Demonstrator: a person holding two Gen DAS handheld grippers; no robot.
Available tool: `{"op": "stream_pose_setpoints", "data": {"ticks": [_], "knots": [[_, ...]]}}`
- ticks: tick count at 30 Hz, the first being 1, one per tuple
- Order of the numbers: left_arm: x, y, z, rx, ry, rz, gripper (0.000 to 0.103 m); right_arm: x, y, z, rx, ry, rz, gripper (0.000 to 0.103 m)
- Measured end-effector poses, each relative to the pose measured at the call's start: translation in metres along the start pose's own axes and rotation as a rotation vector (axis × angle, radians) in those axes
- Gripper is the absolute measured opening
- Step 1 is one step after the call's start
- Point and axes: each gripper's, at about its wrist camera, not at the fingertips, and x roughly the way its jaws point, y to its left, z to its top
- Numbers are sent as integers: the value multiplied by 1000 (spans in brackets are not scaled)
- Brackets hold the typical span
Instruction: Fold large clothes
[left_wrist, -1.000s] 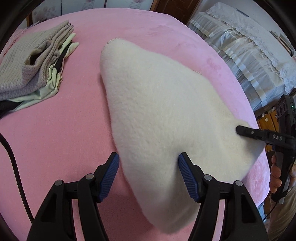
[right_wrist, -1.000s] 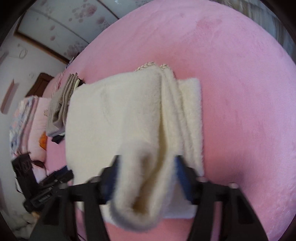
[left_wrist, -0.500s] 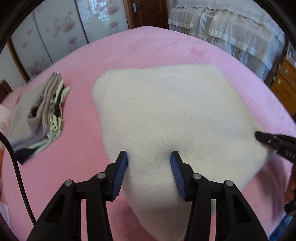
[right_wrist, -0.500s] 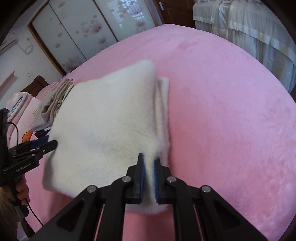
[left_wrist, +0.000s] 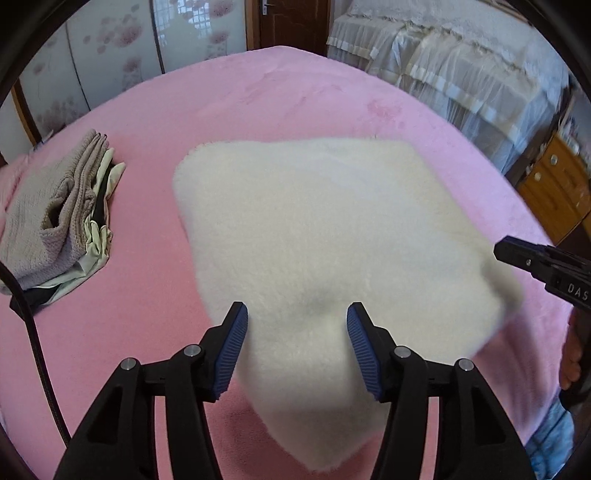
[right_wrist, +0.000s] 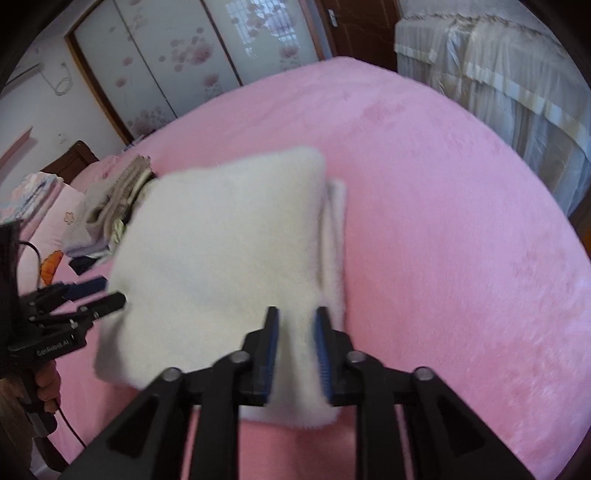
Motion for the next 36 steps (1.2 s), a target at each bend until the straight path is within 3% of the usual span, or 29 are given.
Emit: {"op": "stream_pose_setpoints", "data": {"ticks": [2,4,7,11,13,14,16,18,22,30,36], "knots": [[-7,16,12,-39,-31,-7,58,-3,1,28,3,-49,21,62],[-5,32,25,-83,-46,16,60,10,0,53,10,-51,18,63],[12,60,44,-167,-20,43,60,55,-9,90,71,15,41,63],[42,94,60,-283,14,24,60,111,-20,111,108,99,-2,63],[55,99,61,-290,37,10,60,131,-26,109,117,161,14,54],[60,99,62,-289,38,5,59,136,-28,107,108,177,0,31],[64,97,64,-284,36,-3,57,125,-29,104,71,141,-2,18],[66,91,66,-270,37,-48,44,108,-29,99,50,100,-23,12],[79,70,65,-203,29,14,44,118,-34,80,13,123,-103,12],[55,60,64,-156,17,104,47,85,-19,90,10,58,-97,17],[23,53,50,-161,14,89,51,37,-2,84,7,-8,-46,24]]}}
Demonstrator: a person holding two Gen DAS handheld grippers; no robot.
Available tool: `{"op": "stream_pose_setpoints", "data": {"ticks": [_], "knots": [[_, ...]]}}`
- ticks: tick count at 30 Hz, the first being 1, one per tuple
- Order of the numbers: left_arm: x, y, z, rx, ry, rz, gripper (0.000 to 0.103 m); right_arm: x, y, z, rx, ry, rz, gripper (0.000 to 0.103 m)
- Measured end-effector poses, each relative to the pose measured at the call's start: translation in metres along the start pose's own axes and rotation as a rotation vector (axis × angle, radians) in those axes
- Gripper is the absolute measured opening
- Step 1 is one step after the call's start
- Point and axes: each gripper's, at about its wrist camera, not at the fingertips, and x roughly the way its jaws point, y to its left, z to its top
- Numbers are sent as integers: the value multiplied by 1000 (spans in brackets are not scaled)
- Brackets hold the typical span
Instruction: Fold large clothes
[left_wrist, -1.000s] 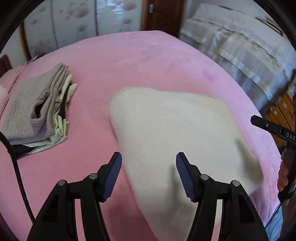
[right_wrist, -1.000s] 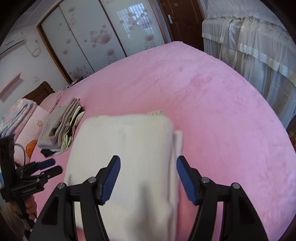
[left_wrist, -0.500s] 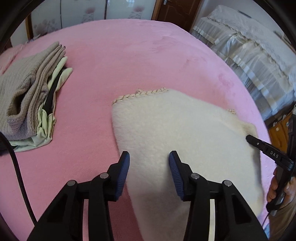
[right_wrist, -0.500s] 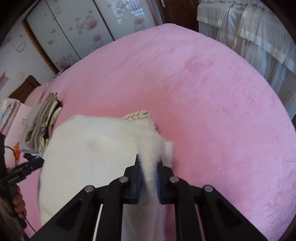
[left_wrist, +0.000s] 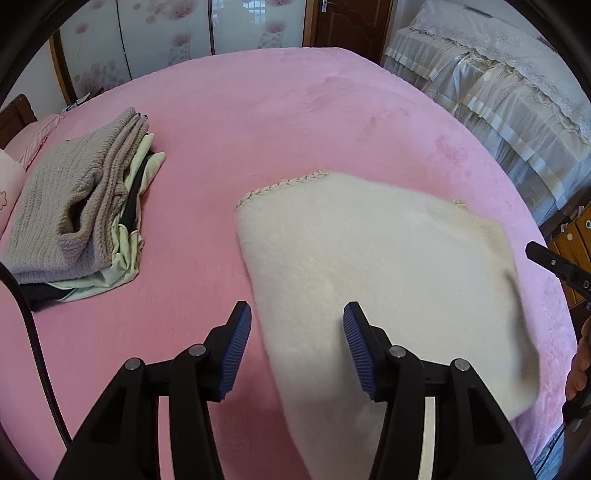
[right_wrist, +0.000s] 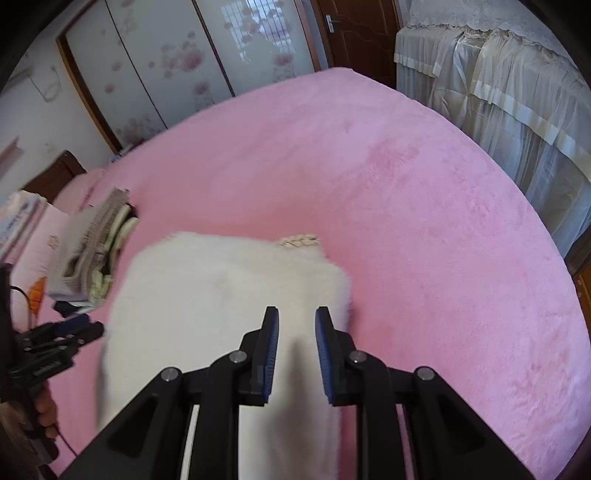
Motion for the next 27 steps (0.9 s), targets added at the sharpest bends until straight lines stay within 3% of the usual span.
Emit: {"op": "stream_pose_setpoints", "data": {"ticks": [9,13,15,16,17,20,25,27], "knots": [[-70,-9,-32,-8,-88,-2,51,-83,31,-22,-86,-82,18,51],[-100,-19,-48,52,-110,8,51,-110,45,-32,-168,-115,-8,63],[-110,-20,-53,48,-81,-44,52,-119,52,-36,-208,-119,-39,68],[-114,-19,-55,39,-56,-63,57,-122,55,-38,-229,-123,-74,68],[-117,-18,-58,18,-33,-65,58,-125,59,-41,-254,-127,-120,68],[-124,-16,-64,-14,-33,-61,58,-129,65,-48,-319,-130,-147,68],[-115,-14,-71,-7,-10,-21,58,-116,53,-54,-304,-55,-115,68],[-101,-13,-74,-15,29,-32,58,-107,44,-56,-271,-10,-74,75]]}}
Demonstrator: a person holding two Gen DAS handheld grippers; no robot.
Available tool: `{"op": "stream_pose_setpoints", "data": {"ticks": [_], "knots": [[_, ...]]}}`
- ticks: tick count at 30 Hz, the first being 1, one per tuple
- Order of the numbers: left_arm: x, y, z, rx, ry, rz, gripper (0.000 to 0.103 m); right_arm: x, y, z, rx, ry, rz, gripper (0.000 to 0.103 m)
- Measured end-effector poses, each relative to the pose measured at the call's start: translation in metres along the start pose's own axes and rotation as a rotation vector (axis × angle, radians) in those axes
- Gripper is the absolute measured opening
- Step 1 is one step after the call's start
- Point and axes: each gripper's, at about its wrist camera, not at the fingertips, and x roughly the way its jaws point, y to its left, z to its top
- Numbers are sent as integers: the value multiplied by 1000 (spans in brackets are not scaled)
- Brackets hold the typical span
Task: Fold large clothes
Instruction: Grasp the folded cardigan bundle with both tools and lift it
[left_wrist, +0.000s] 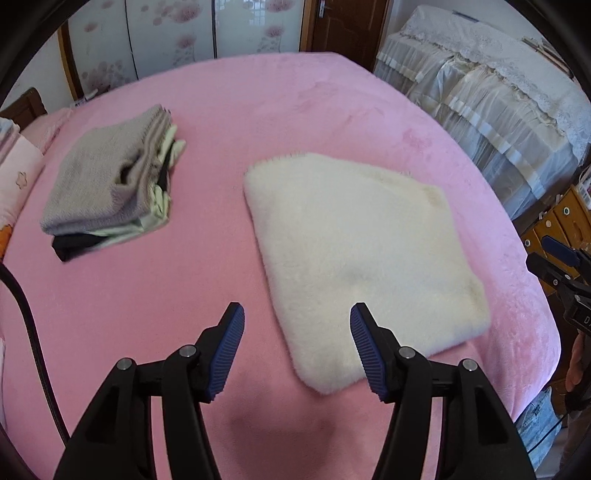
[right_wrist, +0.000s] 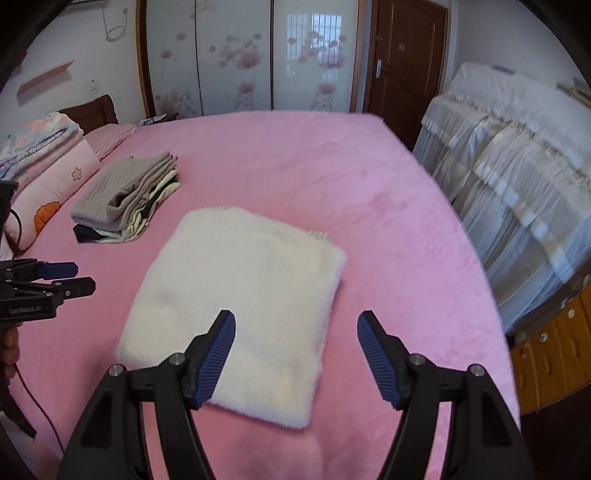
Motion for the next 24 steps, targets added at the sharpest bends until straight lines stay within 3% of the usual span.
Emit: {"op": "stream_pose_setpoints", "data": {"ticks": [6,12,24], "knots": [[49,7,-2,-47,76,-77,58,57,-37,-15,158,150,166,77],[103,21,0,-143,155,-240,58,111,-72,-26,348,253,293,78],[140,28,8,-171,144,-325,86,183,-77,-32,427,357,432,82]]}}
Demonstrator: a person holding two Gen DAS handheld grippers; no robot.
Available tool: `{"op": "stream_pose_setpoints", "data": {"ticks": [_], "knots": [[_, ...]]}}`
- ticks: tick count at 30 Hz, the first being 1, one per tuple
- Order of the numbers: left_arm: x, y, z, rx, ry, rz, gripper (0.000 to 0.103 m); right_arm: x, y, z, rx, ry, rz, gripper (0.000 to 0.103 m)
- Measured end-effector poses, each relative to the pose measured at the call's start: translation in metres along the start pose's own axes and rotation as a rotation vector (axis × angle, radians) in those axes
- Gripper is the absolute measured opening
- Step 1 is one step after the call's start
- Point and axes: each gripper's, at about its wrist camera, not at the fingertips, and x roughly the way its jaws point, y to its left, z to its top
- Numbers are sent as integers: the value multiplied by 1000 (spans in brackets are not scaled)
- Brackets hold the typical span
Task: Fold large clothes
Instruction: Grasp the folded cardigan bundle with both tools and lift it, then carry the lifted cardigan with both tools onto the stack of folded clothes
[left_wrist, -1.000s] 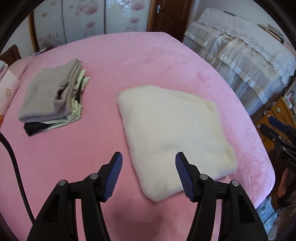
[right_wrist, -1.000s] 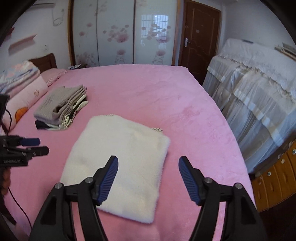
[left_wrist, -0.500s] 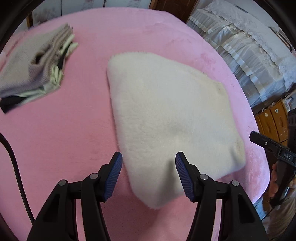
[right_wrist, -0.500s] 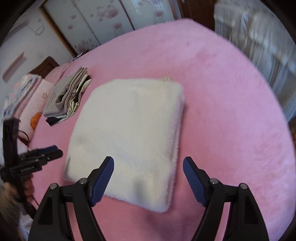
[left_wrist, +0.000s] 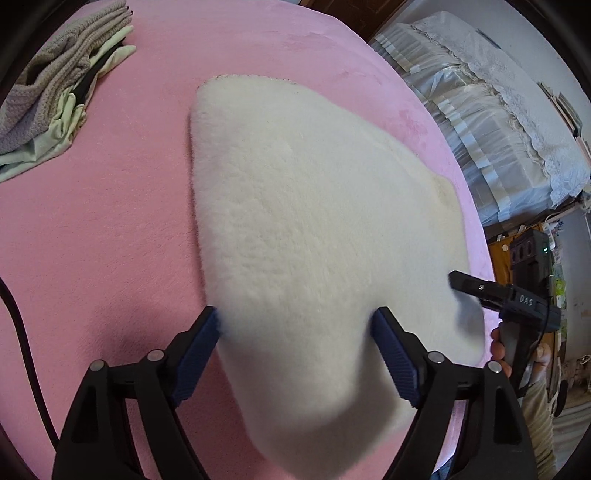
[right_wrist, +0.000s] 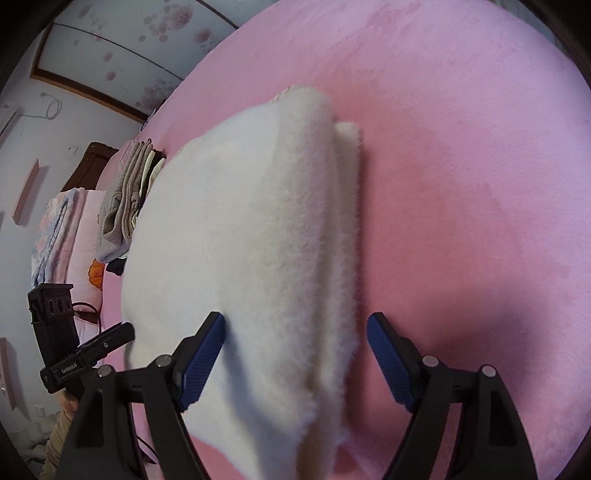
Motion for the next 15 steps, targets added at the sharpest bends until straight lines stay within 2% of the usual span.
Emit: {"op": "stream_pose_setpoints", "data": {"ticks": [2,7,9,15], "knots": [[7,2,3,-8,7,-22,92,8,-2,4,10,13,26,87],[24,2,7,7,18,-38,102,30,-5,12,18,55,104,97],[30,4,10,3,30,-47,103,40,-1,14,-2,72,107,103],[48,9,18,-5,68,-102,103,47,0,14,-29,91,101,103]]}}
